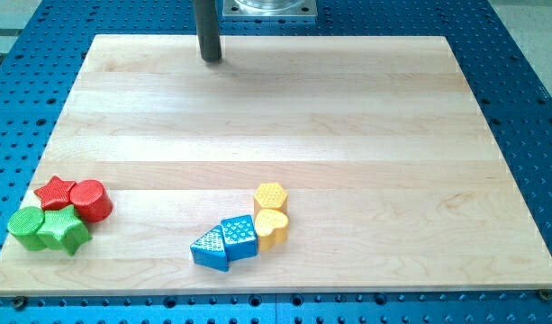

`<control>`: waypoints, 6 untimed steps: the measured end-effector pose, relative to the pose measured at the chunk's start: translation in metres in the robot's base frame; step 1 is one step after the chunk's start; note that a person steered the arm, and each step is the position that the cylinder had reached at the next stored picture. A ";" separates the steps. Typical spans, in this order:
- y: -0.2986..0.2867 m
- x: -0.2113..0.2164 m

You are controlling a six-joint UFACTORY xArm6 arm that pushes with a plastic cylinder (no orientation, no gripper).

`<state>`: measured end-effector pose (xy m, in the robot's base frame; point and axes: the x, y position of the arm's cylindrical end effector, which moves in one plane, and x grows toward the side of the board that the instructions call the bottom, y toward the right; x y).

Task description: Separate the blue blocks from each other

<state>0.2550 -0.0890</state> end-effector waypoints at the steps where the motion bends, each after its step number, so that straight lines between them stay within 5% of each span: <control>1: 0.040 0.023; 3: 0.161 0.203; 5: 0.157 0.337; 6: 0.078 0.341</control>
